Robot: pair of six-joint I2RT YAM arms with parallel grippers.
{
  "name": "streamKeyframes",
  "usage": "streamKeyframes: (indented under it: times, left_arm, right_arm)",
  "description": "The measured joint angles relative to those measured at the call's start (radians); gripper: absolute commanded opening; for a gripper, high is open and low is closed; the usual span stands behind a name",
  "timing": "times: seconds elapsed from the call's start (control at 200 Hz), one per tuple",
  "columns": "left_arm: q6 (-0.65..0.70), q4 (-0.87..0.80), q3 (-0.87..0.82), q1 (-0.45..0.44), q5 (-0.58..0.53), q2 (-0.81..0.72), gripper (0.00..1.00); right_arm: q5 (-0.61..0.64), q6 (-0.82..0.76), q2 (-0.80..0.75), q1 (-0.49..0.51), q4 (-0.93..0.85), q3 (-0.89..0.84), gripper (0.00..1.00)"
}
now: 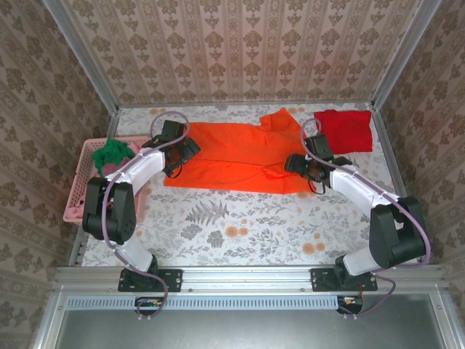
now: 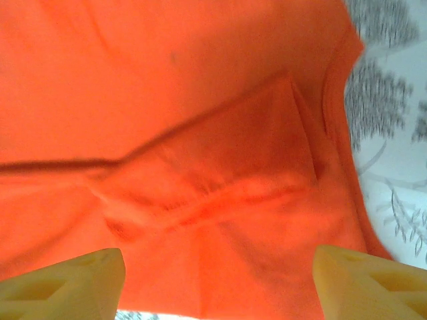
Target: Fold and stack the t-shirts
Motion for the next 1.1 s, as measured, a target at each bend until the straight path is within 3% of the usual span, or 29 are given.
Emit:
streamKeyframes:
  times: [0.13,0.24,0.565,0.775,1.1]
  left_arm:
    - [-0.011,0.039,-0.017,0.006,0.035,0.068,1.0]
    - [-0.017,0.059,-0.037,0.007,0.055,0.109,1.0]
    - [-0.028,0.153,-0.148,0.019,0.074,0.067,1.0]
    - [-0.029,0.188,-0.237,0.025,0.079,-0.002,1.0]
    - [-0.043,0.2,-0.401,0.012,0.09,-0.152,1.0]
  right_arm:
    - [-0.016,0.024,0.014,-0.006,-0.003,-0.058,0.61]
    - [-0.035,0.037,0.046,-0.022,0.012,-0.074,0.61]
    - [-0.057,0.073,0.111,-0.07,0.018,-0.107,0.52]
    - [-0.052,0.08,0.072,-0.07,0.005,-0.139,0.57]
    - [-0.024,0.075,-0.113,-0.093,-0.091,-0.216,0.65]
